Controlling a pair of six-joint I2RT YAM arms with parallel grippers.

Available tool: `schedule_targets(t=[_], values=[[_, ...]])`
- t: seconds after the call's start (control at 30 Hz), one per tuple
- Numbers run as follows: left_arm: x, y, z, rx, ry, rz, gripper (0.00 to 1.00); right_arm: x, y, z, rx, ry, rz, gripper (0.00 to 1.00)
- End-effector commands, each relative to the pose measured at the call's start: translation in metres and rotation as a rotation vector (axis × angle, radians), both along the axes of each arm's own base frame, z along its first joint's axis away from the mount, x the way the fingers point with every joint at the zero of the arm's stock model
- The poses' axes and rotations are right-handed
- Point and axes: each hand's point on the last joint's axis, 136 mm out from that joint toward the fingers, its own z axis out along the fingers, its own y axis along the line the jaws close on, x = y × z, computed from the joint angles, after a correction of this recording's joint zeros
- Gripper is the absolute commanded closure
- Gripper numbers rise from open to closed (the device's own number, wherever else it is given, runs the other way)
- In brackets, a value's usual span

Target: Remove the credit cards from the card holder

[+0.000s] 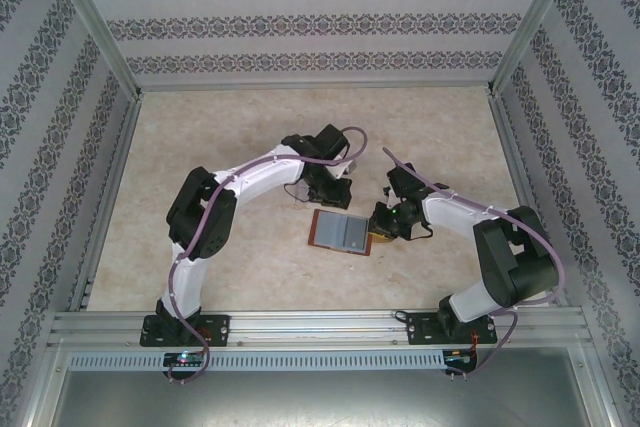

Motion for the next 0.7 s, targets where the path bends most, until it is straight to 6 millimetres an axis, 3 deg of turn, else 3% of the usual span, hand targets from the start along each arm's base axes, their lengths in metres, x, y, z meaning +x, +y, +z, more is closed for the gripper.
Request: schedule_targets(t=[0.0, 0.37, 0.67], values=[[-0.002, -0.010, 0.004, -0.073, 0.023, 0.049, 0.94, 0.003, 0.005, 0.013, 0.012, -0.036, 0.014, 0.85], [-0.025, -0.029, -0.015, -0.141, 0.124, 0.021, 0.95, 0.004, 0.008, 0.020, 0.037, -0.050, 0.000, 0.85], [-0.036, 0.004, -0.052, 0.056, 0.143, 0.007, 0.96, 0.007, 0.017, 0.027, 0.092, -0.062, -0.003, 0.78]])
